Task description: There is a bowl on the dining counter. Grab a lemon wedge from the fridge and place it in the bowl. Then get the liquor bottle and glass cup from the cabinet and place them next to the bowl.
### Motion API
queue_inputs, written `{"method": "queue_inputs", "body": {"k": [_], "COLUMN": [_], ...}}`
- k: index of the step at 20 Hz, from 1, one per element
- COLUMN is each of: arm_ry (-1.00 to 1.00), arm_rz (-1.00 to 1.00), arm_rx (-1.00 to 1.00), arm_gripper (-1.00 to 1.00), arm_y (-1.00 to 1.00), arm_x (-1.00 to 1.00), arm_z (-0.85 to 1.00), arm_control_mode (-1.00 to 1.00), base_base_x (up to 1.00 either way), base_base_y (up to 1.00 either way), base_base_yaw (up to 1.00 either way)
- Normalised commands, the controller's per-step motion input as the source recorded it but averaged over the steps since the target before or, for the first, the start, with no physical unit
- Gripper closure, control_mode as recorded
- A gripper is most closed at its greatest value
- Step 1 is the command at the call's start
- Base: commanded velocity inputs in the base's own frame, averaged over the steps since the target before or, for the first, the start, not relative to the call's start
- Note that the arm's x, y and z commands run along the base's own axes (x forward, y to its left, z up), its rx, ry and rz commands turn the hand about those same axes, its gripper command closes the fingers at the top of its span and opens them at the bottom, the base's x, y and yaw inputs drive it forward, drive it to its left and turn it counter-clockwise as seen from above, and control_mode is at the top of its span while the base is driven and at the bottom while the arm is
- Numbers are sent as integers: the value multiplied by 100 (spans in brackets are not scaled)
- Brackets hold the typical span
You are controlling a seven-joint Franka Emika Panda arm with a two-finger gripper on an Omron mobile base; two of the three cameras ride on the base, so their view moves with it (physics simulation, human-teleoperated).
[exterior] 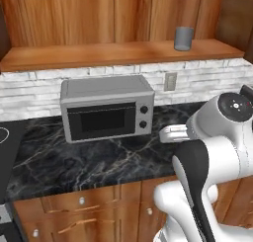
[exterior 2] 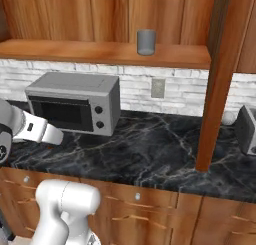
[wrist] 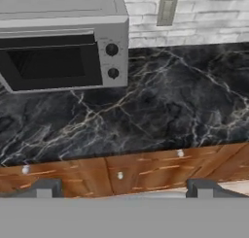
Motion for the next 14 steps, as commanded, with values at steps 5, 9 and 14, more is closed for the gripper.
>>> {"method": "queue_inputs", "body": {"k": [5, 9, 14], "arm_ry": [0, 0, 0], "arm_rz": [0, 0, 0], "arm_rx": [0, 0, 0], "arm_gripper": [-100, -100, -100], "arm_y": [0, 0, 0], "arm_x": [0, 0, 0], "arm_z": [0, 0, 0], "arm_control_mode": [100, 100, 100], "base_base_x": [62, 60, 55], "base_base_y": [-8, -11, -19], "base_base_yaw": [-10, -9, -14]}}
